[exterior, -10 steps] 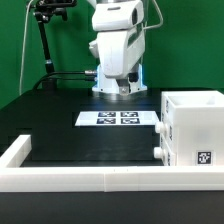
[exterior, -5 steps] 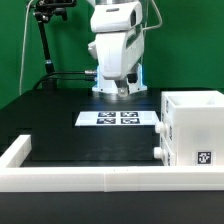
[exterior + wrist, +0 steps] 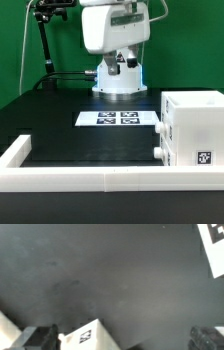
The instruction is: Assemble drawer
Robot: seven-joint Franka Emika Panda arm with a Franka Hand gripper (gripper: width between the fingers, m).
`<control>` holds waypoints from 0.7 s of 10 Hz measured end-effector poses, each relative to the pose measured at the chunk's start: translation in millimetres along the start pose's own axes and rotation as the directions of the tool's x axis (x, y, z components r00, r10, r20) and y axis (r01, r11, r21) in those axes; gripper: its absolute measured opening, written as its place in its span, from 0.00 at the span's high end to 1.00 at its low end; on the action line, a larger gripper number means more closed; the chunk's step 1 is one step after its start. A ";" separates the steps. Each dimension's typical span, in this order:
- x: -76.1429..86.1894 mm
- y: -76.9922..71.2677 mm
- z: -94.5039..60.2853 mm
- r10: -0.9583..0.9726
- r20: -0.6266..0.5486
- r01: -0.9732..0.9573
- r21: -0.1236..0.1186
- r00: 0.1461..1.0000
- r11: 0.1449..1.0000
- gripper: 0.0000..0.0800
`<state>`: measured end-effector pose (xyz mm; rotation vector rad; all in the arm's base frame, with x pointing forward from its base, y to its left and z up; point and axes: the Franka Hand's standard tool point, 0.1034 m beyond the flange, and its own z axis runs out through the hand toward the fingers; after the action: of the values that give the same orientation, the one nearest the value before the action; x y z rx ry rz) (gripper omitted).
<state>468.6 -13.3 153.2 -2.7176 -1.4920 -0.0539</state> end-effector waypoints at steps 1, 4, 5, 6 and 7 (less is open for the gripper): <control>-0.8 -8.6 7.8 0.006 0.004 -0.006 0.006 1.000 1.000 0.19; -2.1 -7.1 7.4 0.009 0.005 -0.009 0.008 1.000 1.000 0.19; -2.1 -7.1 7.5 0.009 0.005 -0.009 0.009 1.000 1.000 0.19; -2.3 -11.1 8.4 0.057 0.006 -0.057 0.008 0.998 0.998 0.19; -4.2 -21.4 10.9 0.097 0.013 -0.097 0.010 0.995 0.995 0.19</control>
Offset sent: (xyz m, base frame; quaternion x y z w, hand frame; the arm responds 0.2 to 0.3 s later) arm 0.0000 0.0000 0.0000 0.0000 0.0000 0.0000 1.0000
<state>448.4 -4.8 142.4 -2.7823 -1.3569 -0.0250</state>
